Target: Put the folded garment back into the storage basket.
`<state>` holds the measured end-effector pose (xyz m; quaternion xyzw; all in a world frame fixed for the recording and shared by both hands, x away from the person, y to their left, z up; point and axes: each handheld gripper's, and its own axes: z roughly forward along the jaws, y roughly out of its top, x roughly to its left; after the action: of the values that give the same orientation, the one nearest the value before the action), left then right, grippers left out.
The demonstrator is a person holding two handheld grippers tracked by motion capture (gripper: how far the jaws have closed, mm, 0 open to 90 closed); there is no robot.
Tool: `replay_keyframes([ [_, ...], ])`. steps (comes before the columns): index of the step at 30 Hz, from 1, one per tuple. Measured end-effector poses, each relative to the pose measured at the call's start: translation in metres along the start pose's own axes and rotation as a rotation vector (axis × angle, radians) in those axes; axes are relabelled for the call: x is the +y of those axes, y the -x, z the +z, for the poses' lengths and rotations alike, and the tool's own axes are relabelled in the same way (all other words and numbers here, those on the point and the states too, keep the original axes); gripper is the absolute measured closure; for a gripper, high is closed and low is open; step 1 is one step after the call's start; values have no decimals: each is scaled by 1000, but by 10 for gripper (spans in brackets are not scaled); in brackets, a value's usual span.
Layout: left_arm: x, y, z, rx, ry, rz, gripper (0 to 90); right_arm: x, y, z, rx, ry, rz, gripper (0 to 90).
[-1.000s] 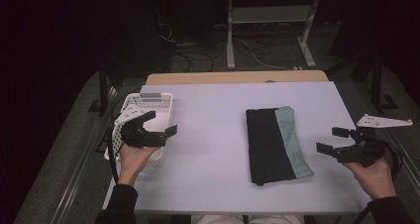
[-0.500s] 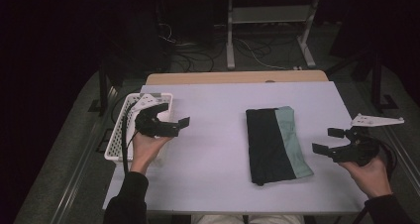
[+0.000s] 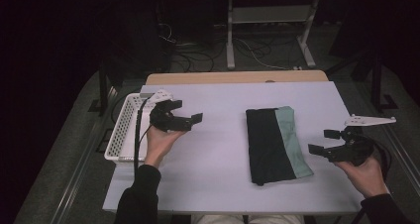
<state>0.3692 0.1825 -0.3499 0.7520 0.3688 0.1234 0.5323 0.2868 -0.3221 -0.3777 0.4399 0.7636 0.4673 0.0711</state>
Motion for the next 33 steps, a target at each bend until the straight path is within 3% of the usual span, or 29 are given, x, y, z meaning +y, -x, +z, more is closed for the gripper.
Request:
replay_keyframes([
  [10, 2, 1, 22, -29, -1, -31, 0, -4, 2, 8, 11, -27, 12, 0],
  [21, -7, 7, 56, -73, -24, -66, 0, -9, 3, 14, 21, -53, 26, 0],
  [33, -12, 9, 77, -108, -26, -105, 0, -16, 5, 24, 32, -76, 46, 0],
])
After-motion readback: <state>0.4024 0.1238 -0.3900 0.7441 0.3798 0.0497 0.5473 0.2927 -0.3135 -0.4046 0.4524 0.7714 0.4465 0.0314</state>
